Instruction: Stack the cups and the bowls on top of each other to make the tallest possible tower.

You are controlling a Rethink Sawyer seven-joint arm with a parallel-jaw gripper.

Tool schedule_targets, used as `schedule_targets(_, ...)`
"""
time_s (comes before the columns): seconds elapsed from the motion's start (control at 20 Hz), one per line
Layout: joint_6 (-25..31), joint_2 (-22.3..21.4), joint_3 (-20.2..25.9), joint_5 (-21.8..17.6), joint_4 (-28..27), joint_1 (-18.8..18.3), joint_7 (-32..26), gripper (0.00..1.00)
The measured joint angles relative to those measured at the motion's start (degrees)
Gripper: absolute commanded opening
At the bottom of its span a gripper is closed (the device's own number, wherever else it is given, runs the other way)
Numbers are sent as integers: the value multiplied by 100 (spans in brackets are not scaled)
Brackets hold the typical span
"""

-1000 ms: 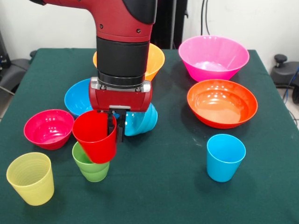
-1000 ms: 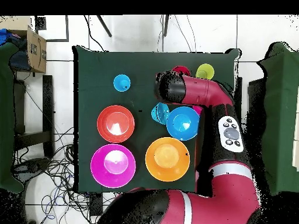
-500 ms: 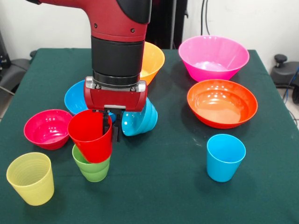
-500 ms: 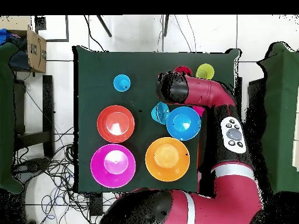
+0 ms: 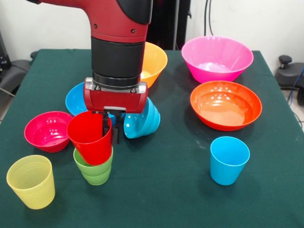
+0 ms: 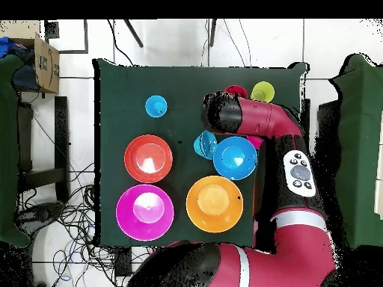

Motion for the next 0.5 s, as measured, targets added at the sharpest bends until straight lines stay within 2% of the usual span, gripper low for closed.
schedule_targets(0.5,-1,13,-91,-13,-1,0,0,0)
